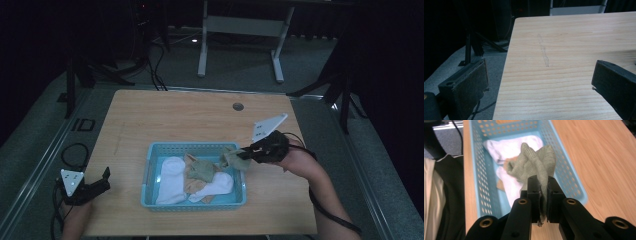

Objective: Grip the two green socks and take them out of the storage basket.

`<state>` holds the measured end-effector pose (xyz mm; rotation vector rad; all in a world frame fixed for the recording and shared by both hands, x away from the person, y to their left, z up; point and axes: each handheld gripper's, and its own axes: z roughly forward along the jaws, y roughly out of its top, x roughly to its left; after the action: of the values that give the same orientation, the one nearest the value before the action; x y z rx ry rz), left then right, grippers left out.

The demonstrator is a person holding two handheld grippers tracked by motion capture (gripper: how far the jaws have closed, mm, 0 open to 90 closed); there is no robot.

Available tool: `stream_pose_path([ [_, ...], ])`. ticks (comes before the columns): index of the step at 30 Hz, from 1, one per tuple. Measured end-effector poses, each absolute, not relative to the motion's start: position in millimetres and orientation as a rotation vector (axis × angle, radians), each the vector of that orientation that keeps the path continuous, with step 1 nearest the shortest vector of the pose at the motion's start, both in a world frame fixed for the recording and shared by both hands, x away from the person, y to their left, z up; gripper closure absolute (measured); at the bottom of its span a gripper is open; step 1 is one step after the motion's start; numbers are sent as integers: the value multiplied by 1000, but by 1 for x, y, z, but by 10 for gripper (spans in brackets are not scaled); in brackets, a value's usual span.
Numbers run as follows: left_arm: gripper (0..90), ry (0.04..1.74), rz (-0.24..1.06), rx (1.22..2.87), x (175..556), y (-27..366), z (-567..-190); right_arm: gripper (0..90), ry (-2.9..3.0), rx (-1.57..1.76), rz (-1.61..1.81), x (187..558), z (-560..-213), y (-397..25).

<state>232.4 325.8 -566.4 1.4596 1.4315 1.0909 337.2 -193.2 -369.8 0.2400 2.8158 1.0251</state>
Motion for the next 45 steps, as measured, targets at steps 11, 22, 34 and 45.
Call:
stream_pose_path([
  [11,4,1432,1085,1464,233,326,-566,837,2764,464,988,345,-387,-256],
  [22,4,1435,1087,1463,233,326,-566,836,2802,610,898,351,-428,-283],
  [34,4,1436,1087,1468,233,326,-566,833,2872,736,840,357,-480,-302],
  [45,4,1437,1088,1467,233,326,-566,739,2887,769,802,361,-497,-305],
])
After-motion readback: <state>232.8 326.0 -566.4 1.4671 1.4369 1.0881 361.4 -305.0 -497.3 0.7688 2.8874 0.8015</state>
